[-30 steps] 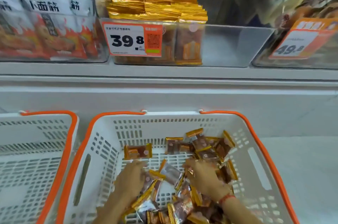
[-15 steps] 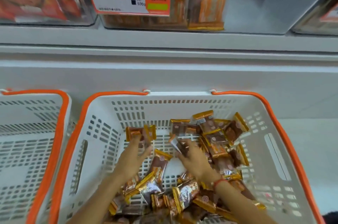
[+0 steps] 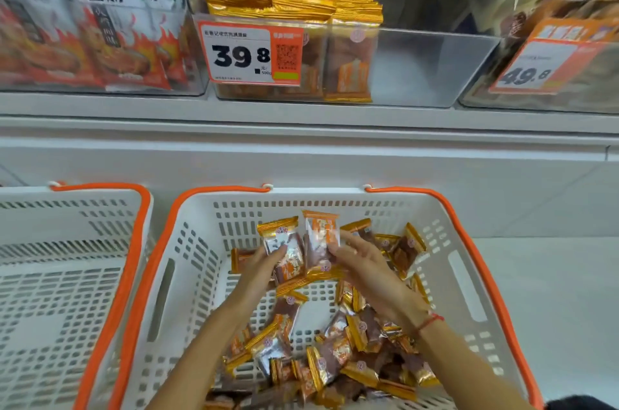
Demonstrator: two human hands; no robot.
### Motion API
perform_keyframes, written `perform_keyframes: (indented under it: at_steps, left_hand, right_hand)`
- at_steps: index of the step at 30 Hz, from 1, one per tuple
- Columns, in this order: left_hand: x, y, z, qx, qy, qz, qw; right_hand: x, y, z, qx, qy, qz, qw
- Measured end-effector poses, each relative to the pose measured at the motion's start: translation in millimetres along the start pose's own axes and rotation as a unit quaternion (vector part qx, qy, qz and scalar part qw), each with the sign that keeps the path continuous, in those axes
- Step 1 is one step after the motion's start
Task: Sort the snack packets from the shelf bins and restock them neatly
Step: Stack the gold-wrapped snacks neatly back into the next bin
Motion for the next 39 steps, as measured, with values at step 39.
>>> perform_keyframes:
  at_steps: [39]
  left_hand:
    - [-27,-30,-39,-0.06,-0.085,0.043,0.994]
  right_hand:
    - [12,-12,142,0.209,-0.686,-0.196,0.668]
Point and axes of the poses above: each hand's wrist, its own y-axis towards the middle knuckle, its own x-axis out of the palm, z = x × y, the point moved 10 cm from there along y, towards the middle knuckle, and after that the axes turned 13 degrees about -z, right-handed, at the moved point
